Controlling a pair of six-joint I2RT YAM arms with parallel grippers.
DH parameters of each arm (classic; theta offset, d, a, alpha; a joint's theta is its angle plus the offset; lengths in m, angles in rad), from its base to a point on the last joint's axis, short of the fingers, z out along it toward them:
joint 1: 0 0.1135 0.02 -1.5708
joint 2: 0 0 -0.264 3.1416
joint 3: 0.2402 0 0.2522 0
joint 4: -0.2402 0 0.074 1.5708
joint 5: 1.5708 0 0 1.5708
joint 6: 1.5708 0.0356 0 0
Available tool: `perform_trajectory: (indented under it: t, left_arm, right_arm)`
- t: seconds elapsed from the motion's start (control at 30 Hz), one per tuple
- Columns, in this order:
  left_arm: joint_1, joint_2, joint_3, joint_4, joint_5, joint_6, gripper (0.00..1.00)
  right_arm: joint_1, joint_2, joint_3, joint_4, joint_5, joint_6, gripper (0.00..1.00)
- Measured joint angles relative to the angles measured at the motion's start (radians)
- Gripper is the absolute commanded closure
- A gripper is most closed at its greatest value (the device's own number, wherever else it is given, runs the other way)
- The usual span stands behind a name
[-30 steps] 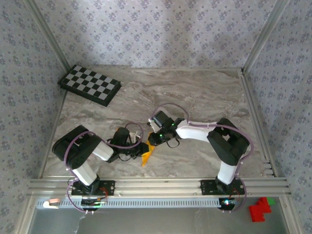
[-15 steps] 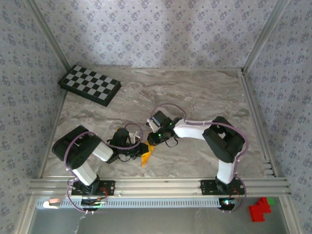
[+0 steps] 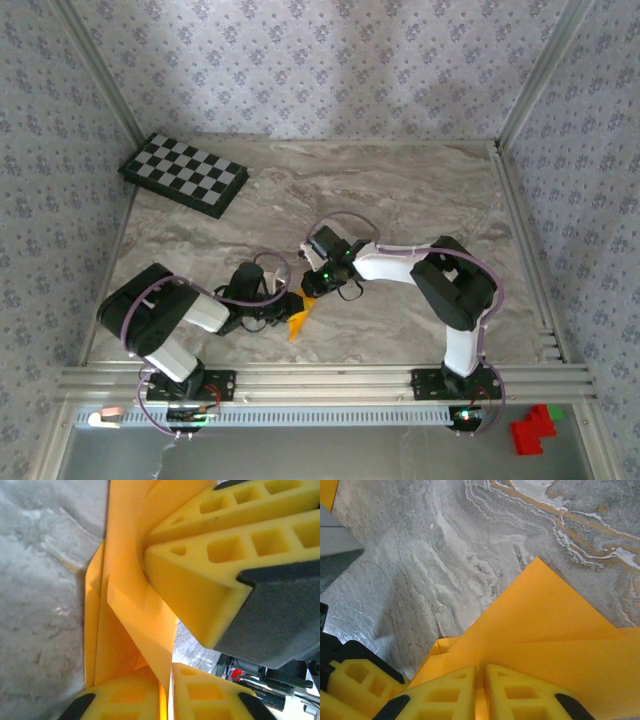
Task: Fold a paper plane with a square sheet of paper (pick it up from the middle)
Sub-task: Fold the paper plane at the bottom-center of the table.
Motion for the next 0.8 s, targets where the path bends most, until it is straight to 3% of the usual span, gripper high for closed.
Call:
perform_trajectory:
  t: [0.33, 0.57, 0.67, 0.8]
  left_arm:
    - [0.000, -0.194, 0.003, -0.275, -0.048, 0.083, 0.66]
    - [-0.005, -0.395, 0.029, -0.555, -0.138, 0.171, 0.49]
    - [-0.029, -0.431, 0.057, -0.654, -0.190, 0.208, 0.39]
    - [-0.082, -0.422, 0.096, -0.745, -0.247, 0.242, 0.34]
  right_arm:
    - [-0.002, 0.000, 0.000, -0.002, -0.001, 0.000, 0.86]
    - [-0.005, 0.002, 0.000, -0.002, -0.011, 0.004, 0.86]
    - [-0.005, 0.002, 0.000, -0.001, -0.012, 0.004, 0.86]
    - [-0.005, 0.003, 0.000, -0.001, -0.012, 0.004, 0.86]
